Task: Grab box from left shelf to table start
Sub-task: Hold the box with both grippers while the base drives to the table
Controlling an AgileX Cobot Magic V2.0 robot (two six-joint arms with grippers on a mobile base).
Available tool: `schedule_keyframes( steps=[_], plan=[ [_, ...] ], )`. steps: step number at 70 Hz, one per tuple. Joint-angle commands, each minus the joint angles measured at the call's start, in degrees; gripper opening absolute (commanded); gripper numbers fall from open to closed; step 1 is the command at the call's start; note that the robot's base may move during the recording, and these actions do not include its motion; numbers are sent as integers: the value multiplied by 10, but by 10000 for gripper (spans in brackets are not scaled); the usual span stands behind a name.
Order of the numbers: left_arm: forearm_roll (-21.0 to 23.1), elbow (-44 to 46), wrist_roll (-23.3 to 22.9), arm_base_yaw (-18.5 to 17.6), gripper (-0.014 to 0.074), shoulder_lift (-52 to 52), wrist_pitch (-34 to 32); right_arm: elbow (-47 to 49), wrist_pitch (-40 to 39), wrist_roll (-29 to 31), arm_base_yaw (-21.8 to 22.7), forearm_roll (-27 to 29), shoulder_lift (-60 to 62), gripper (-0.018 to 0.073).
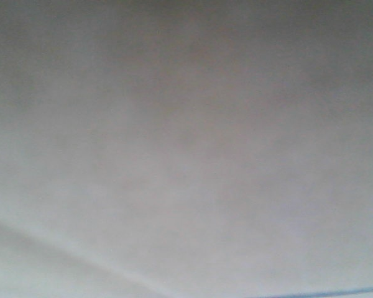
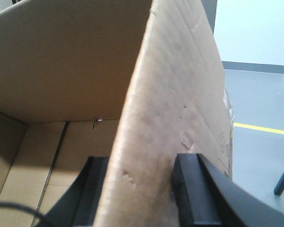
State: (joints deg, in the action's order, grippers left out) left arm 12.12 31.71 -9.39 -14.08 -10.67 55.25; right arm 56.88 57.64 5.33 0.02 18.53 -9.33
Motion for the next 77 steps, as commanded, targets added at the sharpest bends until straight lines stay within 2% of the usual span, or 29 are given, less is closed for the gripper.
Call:
schedule_keyframes(
  steps=[1,77],
  plan=[
    [18,-6,1,-1,-100,-12,120,16,-34,3,0,-23,-1,57],
    [18,-6,1,-1,-100,-12,120,16,-35,3,0,-23,-1,57]
  ],
)
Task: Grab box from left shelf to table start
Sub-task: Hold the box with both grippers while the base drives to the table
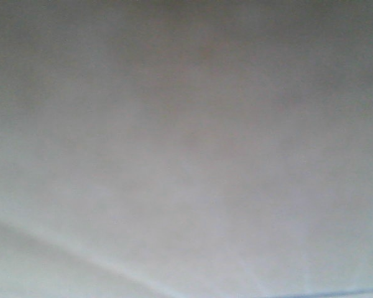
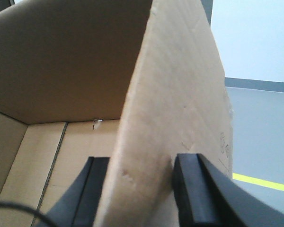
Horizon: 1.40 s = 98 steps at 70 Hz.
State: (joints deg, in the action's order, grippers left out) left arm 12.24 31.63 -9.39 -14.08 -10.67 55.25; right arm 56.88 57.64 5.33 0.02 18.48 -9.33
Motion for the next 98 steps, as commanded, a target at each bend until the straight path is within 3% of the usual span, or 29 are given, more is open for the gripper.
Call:
schedule_keyframes(
  steps=[1,98],
  plan=[
    [17,-5,1,-1,-100,-12,120,16,-35,3,0,-22,-1,57],
    [17,-5,1,-1,-100,-12,120,15,-35,3,0,-22,-1,57]
  ],
)
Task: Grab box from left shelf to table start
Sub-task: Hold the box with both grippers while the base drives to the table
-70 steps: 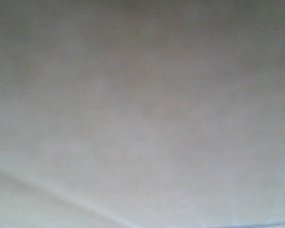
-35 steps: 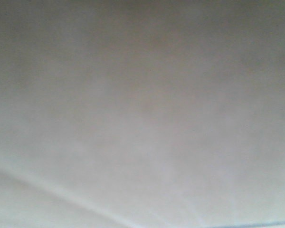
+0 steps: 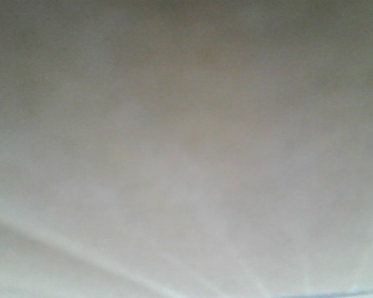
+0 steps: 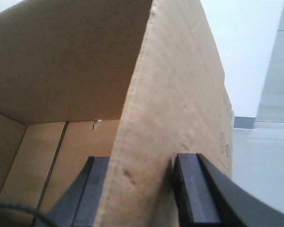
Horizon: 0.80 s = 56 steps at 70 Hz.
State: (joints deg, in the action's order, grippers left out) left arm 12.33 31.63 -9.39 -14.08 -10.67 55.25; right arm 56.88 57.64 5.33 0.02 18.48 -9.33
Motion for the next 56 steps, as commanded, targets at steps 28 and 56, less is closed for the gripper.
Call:
schedule_keyframes(
  steps=[28,56],
  plan=[
    [17,-5,1,-1,-100,-12,119,15,-35,3,0,-22,-2,57],
    [20,-5,1,-2,-100,-12,120,15,-34,3,0,-22,-2,57]
  ],
)
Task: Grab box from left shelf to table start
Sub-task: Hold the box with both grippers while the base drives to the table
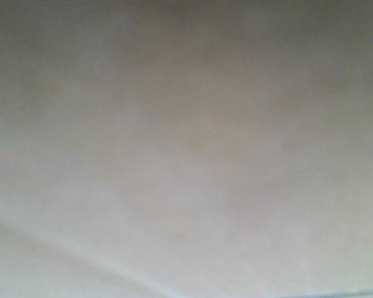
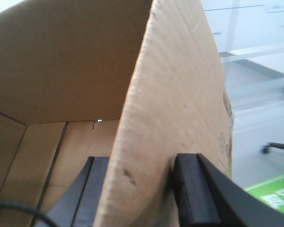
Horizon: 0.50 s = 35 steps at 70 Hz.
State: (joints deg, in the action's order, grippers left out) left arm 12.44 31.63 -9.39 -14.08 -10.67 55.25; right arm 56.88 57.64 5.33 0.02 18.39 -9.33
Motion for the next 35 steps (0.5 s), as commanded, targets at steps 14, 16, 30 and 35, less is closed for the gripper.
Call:
schedule_keyframes(
  steps=[14,16,30,35],
  plan=[
    [19,-5,1,-2,-100,-12,120,15,-34,3,0,-21,-2,57],
    [19,-5,1,-2,-100,-12,120,15,-34,3,0,-21,-2,57],
    [19,-5,1,-2,-100,-12,120,15,-34,3,0,-21,-2,57],
    [19,-5,1,-2,-100,-12,120,15,-34,3,0,-21,-2,57]
  ],
)
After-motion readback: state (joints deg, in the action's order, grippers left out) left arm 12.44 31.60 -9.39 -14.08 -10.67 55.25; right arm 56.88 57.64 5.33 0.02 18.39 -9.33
